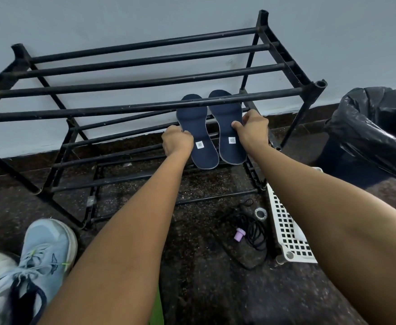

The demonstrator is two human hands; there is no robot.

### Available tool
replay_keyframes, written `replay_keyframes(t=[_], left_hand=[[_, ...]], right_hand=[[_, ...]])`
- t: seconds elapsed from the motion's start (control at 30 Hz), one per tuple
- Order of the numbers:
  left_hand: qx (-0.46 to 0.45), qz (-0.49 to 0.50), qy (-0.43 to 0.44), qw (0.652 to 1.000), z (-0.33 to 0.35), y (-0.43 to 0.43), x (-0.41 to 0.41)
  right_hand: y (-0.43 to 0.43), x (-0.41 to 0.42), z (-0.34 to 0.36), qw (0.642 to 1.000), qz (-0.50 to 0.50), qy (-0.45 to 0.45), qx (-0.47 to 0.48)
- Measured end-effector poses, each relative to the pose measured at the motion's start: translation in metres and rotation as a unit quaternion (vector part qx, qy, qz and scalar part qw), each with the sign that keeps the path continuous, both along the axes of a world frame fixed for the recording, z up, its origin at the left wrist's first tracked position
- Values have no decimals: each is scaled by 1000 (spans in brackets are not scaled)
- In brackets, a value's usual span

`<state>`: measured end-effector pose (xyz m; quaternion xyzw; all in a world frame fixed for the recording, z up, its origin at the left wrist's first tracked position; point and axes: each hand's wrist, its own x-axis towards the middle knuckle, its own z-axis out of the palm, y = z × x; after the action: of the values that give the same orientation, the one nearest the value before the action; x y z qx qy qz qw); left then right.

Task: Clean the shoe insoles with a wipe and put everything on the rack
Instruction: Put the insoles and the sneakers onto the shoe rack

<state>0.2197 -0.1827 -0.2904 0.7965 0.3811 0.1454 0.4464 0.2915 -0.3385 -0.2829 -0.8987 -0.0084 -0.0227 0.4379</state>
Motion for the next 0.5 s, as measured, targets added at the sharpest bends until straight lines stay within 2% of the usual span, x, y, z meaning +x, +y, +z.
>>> replay_keyframes(t=[0.27, 0.5], left_hand=[[23, 3, 40, 999, 4, -1, -7], [64, 41, 26, 997, 25, 8, -45]], right_hand=[[-1, -7, 6, 998, -34, 3, -58], [20, -52, 19, 985, -97, -137, -37]])
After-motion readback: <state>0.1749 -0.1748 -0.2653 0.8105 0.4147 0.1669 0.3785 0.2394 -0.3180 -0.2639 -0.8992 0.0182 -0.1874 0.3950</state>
